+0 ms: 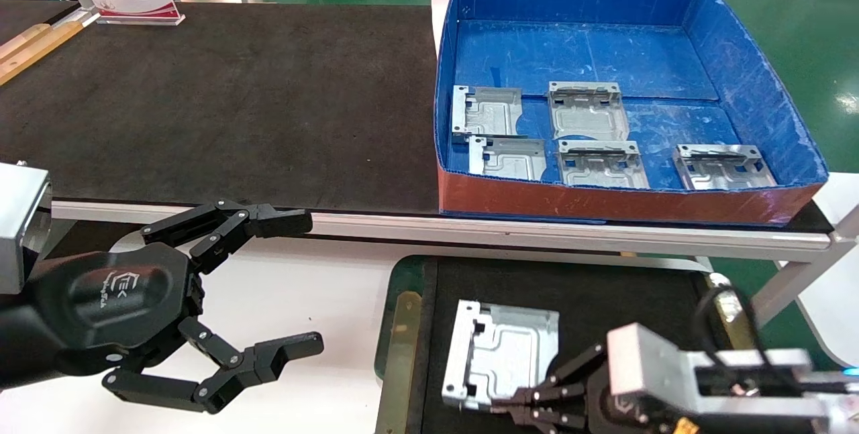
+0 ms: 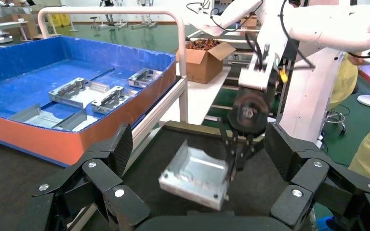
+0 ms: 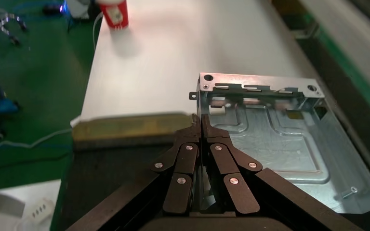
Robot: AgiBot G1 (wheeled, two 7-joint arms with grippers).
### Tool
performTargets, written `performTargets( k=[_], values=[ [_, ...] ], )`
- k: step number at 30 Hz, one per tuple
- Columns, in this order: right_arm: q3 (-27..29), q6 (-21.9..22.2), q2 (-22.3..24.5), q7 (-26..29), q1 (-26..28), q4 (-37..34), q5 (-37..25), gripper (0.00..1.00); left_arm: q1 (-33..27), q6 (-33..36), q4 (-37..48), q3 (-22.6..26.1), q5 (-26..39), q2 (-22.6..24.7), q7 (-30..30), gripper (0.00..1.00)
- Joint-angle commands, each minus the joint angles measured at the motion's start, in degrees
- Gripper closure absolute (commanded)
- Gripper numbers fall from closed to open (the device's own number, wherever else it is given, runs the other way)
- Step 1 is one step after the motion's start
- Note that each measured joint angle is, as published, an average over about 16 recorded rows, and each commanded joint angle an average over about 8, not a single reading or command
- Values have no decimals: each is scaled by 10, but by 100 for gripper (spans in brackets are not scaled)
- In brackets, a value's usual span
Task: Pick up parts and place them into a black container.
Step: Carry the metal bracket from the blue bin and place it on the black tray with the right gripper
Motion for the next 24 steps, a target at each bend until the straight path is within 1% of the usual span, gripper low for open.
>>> performTargets(
  k=[1,5,11,24],
  values=[
    [-7,-2,-5,-9,-4,-4,-11,100,0,0,0,0,0,0,0,0],
    [-24,-9,-23,-36,-1,-33,-42,100,0,0,0,0,0,0,0,0],
    [-45,-14,-61,-74,17,-96,-83,100,0,0,0,0,0,0,0,0],
    [-75,1,-151,-162,77,-235,-149,100,0,0,0,0,0,0,0,0]
  ],
)
